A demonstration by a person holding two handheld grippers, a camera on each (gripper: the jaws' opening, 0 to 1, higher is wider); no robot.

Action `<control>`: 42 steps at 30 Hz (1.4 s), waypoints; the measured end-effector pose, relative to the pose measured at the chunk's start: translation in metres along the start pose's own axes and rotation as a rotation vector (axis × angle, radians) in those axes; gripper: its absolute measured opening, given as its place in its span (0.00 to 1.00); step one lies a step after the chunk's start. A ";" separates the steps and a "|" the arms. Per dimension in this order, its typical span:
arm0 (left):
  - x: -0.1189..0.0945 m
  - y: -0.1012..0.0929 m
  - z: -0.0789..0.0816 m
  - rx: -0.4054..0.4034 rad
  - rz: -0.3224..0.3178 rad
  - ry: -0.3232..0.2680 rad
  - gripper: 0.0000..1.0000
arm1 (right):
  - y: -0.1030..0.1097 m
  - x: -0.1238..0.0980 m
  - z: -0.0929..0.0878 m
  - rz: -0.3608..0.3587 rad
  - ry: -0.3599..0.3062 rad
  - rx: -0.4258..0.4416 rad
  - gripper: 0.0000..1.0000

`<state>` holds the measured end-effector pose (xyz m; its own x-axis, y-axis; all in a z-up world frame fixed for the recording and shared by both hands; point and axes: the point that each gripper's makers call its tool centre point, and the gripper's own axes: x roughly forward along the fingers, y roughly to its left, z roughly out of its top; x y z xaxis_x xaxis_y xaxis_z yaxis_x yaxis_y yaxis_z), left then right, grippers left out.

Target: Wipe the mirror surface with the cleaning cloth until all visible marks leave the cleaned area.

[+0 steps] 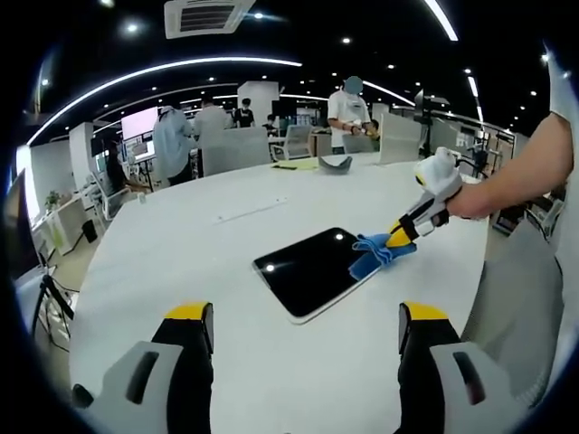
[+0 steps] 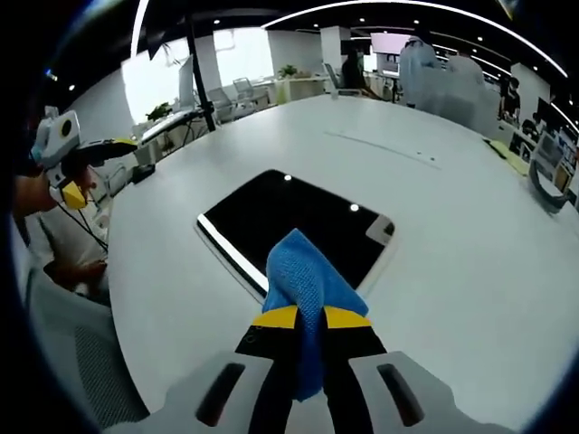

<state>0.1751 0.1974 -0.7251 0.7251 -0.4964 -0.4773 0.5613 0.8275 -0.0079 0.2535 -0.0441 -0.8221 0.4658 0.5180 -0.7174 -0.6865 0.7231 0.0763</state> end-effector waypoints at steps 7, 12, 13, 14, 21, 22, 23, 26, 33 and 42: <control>0.003 -0.002 0.000 0.005 -0.007 0.004 0.84 | 0.002 0.003 -0.005 0.006 0.012 0.015 0.04; 0.005 -0.003 0.001 0.006 -0.010 0.007 0.84 | 0.002 0.007 -0.007 0.007 0.018 0.020 0.04; 0.006 -0.002 0.001 0.006 -0.011 0.009 0.84 | 0.000 0.008 -0.010 0.003 0.027 0.023 0.04; 0.006 -0.003 0.001 0.005 -0.013 0.010 0.84 | 0.000 0.008 -0.011 0.002 0.030 0.025 0.04; 0.009 0.000 0.002 0.013 -0.014 0.017 0.84 | -0.001 0.013 -0.019 0.000 0.048 0.037 0.04; 0.009 0.000 0.002 0.014 -0.014 0.018 0.84 | -0.001 0.012 -0.019 -0.001 0.047 0.041 0.04; 0.009 0.000 0.002 0.015 -0.014 0.018 0.84 | 0.000 0.012 -0.018 -0.001 0.047 0.040 0.04; 0.010 -0.001 0.002 0.014 -0.017 0.021 0.84 | -0.001 0.012 -0.016 -0.004 0.035 0.030 0.04; 0.013 -0.002 -0.001 0.010 -0.020 0.028 0.84 | -0.001 0.014 -0.018 -0.006 0.040 0.036 0.03; 0.017 -0.003 -0.002 0.010 -0.030 0.031 0.84 | -0.003 0.015 -0.019 -0.013 0.049 0.043 0.02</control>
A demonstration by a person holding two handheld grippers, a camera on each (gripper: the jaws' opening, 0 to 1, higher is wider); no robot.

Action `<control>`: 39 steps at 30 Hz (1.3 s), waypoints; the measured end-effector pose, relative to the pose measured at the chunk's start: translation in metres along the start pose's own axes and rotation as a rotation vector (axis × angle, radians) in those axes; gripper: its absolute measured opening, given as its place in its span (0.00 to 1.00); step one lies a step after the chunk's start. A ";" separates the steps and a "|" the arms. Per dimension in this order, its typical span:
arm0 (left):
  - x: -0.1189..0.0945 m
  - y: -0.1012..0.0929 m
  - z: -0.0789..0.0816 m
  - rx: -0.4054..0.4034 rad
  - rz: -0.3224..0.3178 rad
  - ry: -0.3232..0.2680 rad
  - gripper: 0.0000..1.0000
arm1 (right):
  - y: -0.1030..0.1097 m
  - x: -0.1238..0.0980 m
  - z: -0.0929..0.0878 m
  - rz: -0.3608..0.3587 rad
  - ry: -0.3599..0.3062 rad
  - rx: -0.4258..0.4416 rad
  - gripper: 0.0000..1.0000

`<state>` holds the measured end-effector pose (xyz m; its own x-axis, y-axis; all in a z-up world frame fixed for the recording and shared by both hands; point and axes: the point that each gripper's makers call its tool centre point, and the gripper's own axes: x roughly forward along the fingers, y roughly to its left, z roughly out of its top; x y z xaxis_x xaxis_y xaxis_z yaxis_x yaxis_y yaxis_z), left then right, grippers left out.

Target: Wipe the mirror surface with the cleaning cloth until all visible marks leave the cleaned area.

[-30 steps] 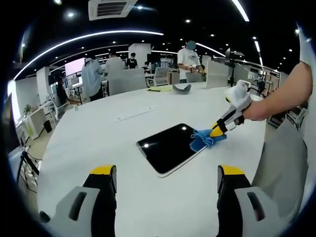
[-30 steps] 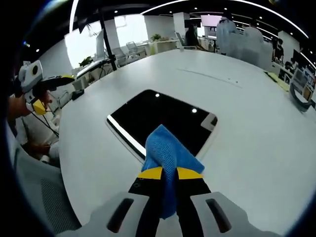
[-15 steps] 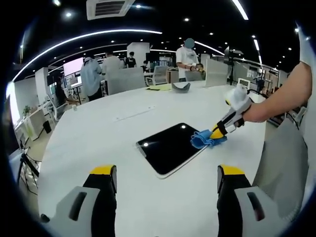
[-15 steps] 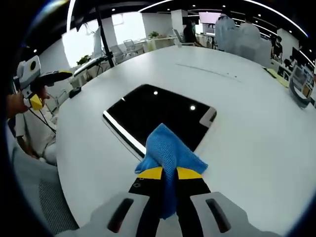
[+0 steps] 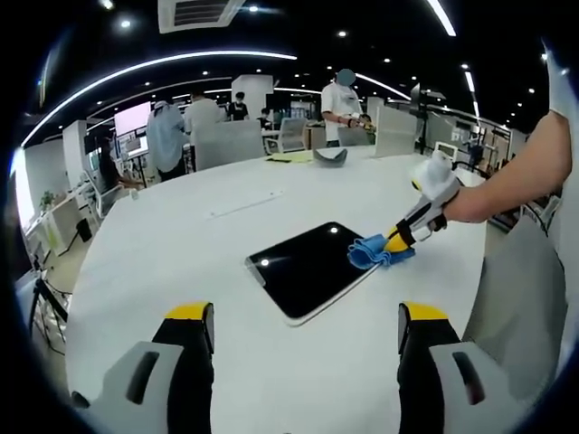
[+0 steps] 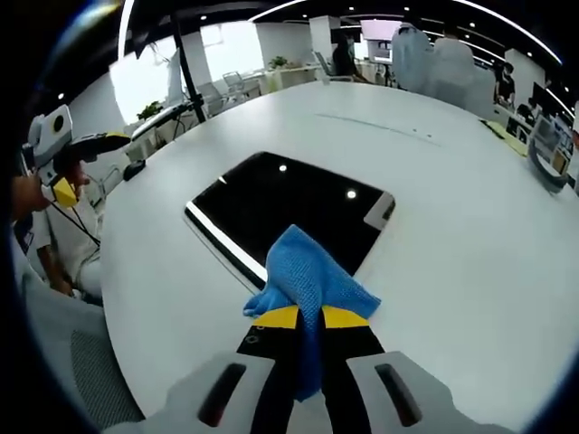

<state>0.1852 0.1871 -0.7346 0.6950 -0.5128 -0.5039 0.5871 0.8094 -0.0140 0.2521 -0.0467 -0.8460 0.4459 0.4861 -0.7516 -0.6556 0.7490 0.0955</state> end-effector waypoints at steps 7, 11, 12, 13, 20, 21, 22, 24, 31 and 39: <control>0.003 0.001 0.001 0.002 -0.006 -0.003 0.84 | 0.000 0.000 0.000 -0.007 0.002 -0.005 0.02; 0.003 0.002 0.000 0.001 -0.005 -0.001 0.83 | -0.001 0.001 0.000 -0.009 0.002 -0.007 0.02; 0.003 0.003 0.000 -0.001 -0.004 0.000 0.83 | -0.001 0.001 0.000 -0.010 0.002 -0.010 0.02; 0.003 0.003 -0.001 -0.002 -0.003 0.000 0.83 | -0.001 0.001 0.000 -0.012 0.003 -0.011 0.02; 0.002 0.003 -0.001 -0.004 -0.004 0.000 0.83 | -0.003 0.002 0.001 -0.016 0.006 -0.009 0.02; 0.003 0.004 -0.001 -0.004 -0.004 -0.001 0.83 | -0.003 0.002 0.001 -0.018 0.008 -0.013 0.02; 0.003 0.004 -0.001 -0.004 -0.004 -0.001 0.83 | -0.003 0.002 0.001 -0.019 0.009 -0.014 0.02; 0.003 0.004 -0.001 -0.003 -0.004 -0.002 0.83 | -0.004 0.002 0.002 -0.021 0.011 -0.013 0.02; 0.004 0.004 -0.001 -0.007 -0.006 -0.002 0.83 | -0.006 0.004 0.004 -0.030 0.017 -0.019 0.02; 0.004 0.003 0.001 -0.009 -0.009 -0.012 0.83 | -0.010 0.006 0.007 -0.037 0.020 -0.023 0.02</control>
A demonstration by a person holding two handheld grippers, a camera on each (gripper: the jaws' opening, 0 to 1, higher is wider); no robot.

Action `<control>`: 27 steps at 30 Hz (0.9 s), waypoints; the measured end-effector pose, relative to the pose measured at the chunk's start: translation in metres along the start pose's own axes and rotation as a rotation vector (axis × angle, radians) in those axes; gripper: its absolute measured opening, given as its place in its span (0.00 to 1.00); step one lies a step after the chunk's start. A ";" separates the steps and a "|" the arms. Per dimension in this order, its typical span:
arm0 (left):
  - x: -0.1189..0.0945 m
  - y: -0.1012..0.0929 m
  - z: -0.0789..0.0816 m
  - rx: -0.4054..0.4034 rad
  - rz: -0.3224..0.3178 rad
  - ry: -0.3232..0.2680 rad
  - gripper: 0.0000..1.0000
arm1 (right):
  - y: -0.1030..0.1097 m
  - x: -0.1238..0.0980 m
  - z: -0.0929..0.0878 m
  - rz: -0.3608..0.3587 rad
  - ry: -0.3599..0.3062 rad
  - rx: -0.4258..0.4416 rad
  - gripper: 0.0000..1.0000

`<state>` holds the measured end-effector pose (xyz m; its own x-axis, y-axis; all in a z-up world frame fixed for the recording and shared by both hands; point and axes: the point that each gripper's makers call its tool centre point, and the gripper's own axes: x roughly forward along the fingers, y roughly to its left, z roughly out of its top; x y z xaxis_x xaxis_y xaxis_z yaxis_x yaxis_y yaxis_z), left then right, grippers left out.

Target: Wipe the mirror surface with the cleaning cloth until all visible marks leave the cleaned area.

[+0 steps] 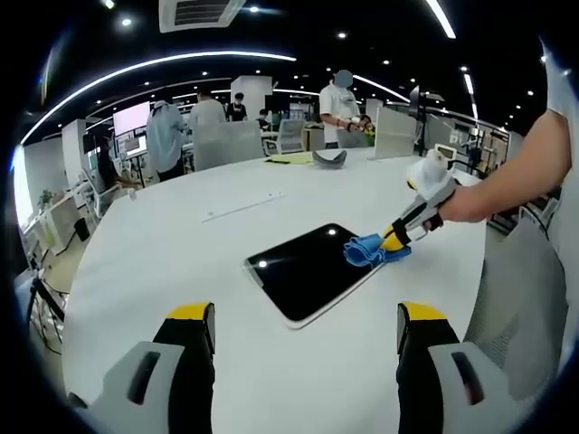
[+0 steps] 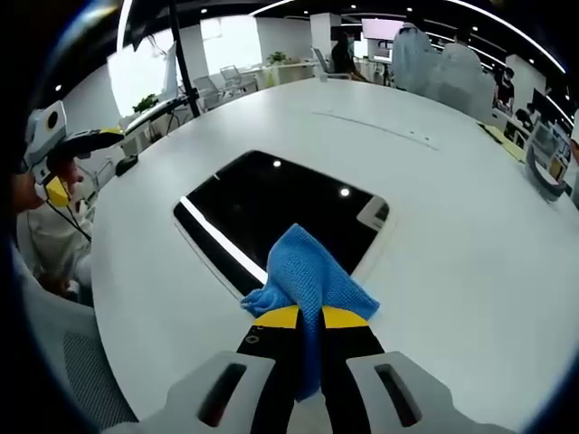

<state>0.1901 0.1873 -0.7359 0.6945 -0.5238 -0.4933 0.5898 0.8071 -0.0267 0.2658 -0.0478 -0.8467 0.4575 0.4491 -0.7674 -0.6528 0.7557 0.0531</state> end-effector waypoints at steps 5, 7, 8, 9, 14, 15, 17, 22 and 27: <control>0.000 0.000 0.000 -0.002 -0.001 -0.003 0.83 | -0.003 0.002 0.002 -0.002 0.002 -0.002 0.02; -0.001 0.001 0.001 0.005 0.003 -0.011 0.82 | -0.004 0.003 0.003 -0.002 0.002 0.001 0.02; -0.001 0.001 0.002 0.008 0.005 -0.014 0.81 | -0.004 0.003 0.004 -0.001 0.004 0.001 0.02; -0.001 0.001 0.002 0.007 0.004 -0.017 0.81 | -0.005 0.004 0.004 0.000 0.007 -0.005 0.02; 0.000 0.001 0.001 0.009 0.000 -0.016 0.81 | -0.007 0.005 0.007 0.000 0.011 -0.013 0.02; 0.000 0.001 0.001 0.008 0.001 -0.015 0.81 | -0.008 0.006 0.007 -0.001 0.011 -0.014 0.02; 0.000 0.002 0.001 0.005 0.001 -0.017 0.81 | -0.009 0.006 0.008 -0.002 0.011 -0.007 0.02; 0.001 0.003 0.001 0.003 0.003 -0.014 0.81 | -0.011 0.008 0.011 -0.004 0.013 -0.013 0.02; 0.002 0.003 0.000 0.000 0.004 -0.012 0.81 | -0.014 0.011 0.014 -0.006 0.014 -0.016 0.02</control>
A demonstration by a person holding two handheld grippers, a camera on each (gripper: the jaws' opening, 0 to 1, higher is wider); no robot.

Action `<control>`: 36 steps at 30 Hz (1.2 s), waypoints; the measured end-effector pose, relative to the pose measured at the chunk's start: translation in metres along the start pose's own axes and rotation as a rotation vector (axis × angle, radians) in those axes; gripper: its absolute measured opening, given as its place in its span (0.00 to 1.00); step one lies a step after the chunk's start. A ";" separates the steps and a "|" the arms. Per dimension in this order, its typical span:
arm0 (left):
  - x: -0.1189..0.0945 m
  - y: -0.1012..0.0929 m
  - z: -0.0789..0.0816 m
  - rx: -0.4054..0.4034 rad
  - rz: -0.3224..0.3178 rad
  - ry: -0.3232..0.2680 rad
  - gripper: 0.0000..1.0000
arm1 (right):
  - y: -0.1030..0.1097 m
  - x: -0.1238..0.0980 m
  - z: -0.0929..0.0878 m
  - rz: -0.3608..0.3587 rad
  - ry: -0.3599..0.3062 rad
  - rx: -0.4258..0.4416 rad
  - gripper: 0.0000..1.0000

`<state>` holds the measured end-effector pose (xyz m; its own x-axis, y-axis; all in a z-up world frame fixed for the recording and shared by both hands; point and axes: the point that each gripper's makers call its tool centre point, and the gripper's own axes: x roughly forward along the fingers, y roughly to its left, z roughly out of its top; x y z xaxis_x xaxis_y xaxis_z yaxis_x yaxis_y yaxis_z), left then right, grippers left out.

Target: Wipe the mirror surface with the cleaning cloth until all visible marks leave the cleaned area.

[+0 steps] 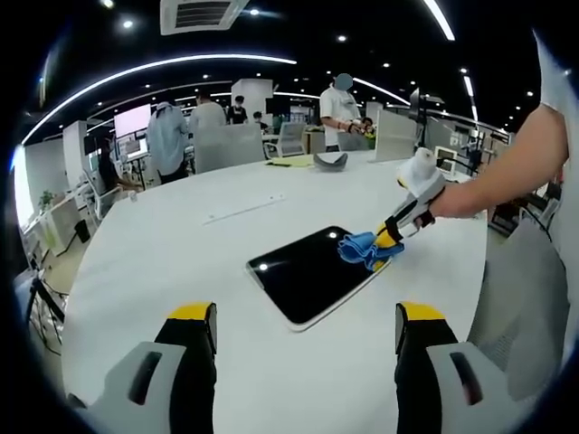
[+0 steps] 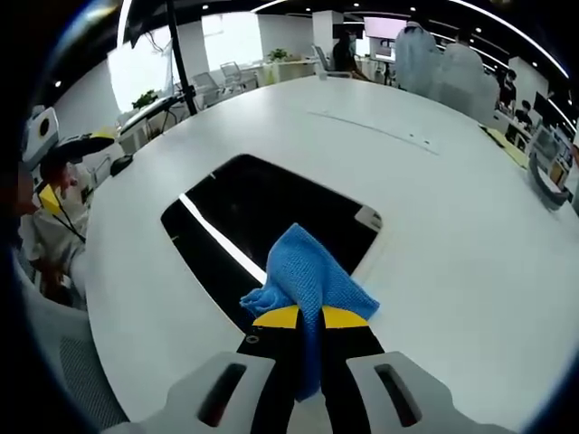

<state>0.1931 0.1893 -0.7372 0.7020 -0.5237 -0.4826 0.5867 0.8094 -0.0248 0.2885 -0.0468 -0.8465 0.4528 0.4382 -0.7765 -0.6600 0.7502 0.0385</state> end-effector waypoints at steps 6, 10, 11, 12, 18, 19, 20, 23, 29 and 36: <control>0.001 0.001 0.000 -0.001 0.000 0.001 0.81 | -0.003 0.002 0.003 -0.002 0.002 -0.008 0.02; 0.002 0.002 -0.001 -0.002 -0.001 0.001 0.81 | -0.005 0.004 0.005 -0.006 0.001 -0.006 0.02; 0.002 0.002 -0.001 -0.001 -0.001 0.002 0.81 | -0.006 0.004 0.005 -0.009 0.000 -0.006 0.02; 0.003 0.003 -0.001 -0.001 -0.001 0.003 0.81 | -0.006 0.005 0.006 -0.010 0.000 -0.007 0.02; 0.004 0.004 -0.001 -0.002 -0.002 0.005 0.81 | -0.010 0.007 0.009 -0.018 -0.007 0.000 0.02; 0.004 0.005 -0.001 -0.002 -0.002 0.007 0.81 | -0.010 0.007 0.010 -0.018 -0.007 -0.003 0.02; 0.004 0.005 -0.001 -0.001 -0.003 0.007 0.80 | -0.011 0.008 0.010 -0.017 -0.007 -0.005 0.02; 0.005 0.005 -0.001 -0.003 -0.005 0.009 0.80 | -0.012 0.009 0.012 -0.018 -0.006 -0.004 0.02; 0.008 0.004 -0.003 -0.005 -0.010 0.015 0.80 | -0.016 0.012 0.016 -0.020 -0.007 -0.005 0.02; 0.009 0.005 -0.003 -0.006 -0.012 0.014 0.80 | -0.021 0.015 0.020 -0.024 -0.005 -0.011 0.02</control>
<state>0.2010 0.1891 -0.7445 0.6891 -0.5296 -0.4947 0.5924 0.8048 -0.0363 0.3213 -0.0454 -0.8464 0.4711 0.4229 -0.7741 -0.6555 0.7550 0.0135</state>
